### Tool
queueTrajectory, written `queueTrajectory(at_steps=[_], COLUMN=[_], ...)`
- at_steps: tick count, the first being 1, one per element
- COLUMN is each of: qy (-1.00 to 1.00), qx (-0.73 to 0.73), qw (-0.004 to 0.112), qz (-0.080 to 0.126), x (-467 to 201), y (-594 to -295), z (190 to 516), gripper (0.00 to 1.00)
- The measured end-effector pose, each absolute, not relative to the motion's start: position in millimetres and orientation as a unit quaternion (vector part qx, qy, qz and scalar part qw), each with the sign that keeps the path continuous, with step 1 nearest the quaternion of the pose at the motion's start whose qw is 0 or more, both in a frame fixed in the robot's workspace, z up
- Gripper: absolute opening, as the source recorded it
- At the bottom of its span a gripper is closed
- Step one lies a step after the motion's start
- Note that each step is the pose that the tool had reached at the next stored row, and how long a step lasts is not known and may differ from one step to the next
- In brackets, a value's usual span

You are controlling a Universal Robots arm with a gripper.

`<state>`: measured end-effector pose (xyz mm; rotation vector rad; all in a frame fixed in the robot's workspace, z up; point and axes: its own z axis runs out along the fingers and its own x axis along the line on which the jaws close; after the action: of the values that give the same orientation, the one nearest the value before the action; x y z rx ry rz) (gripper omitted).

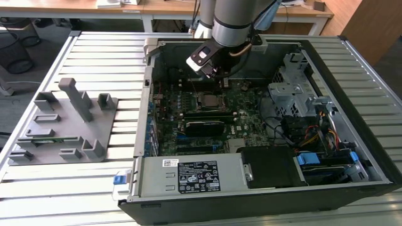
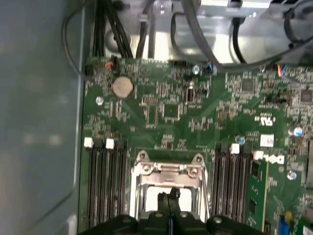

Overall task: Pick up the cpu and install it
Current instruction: 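Close the cpu cover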

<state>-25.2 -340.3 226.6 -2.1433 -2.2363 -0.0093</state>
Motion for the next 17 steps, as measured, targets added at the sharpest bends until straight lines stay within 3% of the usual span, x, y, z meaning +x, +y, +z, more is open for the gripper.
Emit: queueTrajectory(at_steps=[17], qy=[-0.722], qx=[-0.692], qw=[0.022], qz=[-0.003], x=[-47.6], y=[-340.2], z=[220.5], gripper=[0.11])
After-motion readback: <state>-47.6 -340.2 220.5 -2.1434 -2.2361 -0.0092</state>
